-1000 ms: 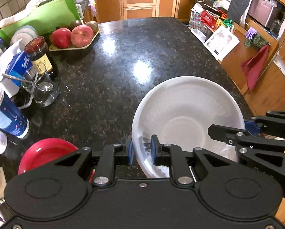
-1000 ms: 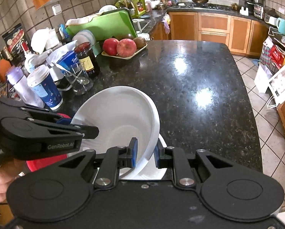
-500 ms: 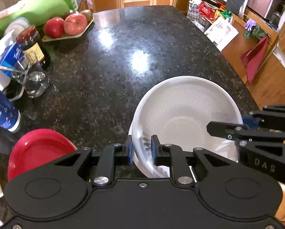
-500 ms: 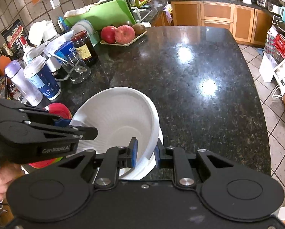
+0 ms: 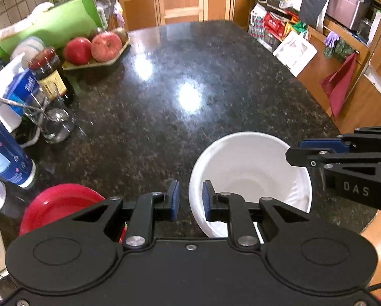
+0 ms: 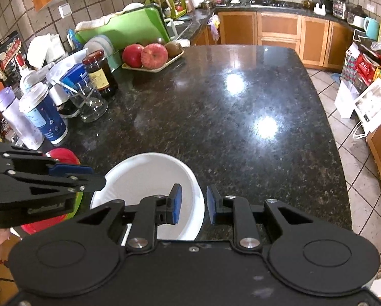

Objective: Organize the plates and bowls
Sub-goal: 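Lift the nested white bowls with both tools and carry them toward the plates, then carry the bowls with both tools over the red plate stack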

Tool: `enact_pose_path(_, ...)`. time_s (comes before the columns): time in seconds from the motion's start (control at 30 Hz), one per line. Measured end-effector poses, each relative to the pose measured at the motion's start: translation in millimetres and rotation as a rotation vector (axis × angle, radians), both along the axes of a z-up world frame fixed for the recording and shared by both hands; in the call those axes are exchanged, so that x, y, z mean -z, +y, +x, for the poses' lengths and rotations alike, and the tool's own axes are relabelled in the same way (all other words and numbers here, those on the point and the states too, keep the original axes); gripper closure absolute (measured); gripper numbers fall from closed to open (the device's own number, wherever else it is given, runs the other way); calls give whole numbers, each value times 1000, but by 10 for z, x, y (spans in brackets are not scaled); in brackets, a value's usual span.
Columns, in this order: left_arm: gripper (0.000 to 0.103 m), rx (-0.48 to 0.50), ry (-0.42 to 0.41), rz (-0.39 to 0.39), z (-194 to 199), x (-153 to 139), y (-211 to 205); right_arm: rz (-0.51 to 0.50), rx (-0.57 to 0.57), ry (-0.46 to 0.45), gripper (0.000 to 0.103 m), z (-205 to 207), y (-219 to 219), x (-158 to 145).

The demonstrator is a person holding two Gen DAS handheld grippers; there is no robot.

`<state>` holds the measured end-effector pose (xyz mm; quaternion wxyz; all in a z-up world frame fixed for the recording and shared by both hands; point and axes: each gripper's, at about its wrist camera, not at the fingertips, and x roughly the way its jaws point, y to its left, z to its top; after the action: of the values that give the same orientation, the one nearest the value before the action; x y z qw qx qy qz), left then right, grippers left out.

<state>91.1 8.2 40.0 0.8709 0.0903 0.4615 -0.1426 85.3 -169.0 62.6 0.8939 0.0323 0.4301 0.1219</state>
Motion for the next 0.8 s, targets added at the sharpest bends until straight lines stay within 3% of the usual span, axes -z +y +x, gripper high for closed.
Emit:
enact_pose_path(0.07,71,-7,-20,0,-5,-11,3,9,6,-8,79,-4,-15,-4)
enact_pose_path(0.33,71,-82,-114,-12,-101,-20,40,3,16,-110,72,-170,-41,-18)
enact_pose_path(0.53,71,-140,-154,-36,-224,13,100,7,30,-205,65,-383,-80,18)
enact_pose_path(0.8,70,-215,-163,-36,-337,118,87,56,66,-264,57,-544,-133,134)
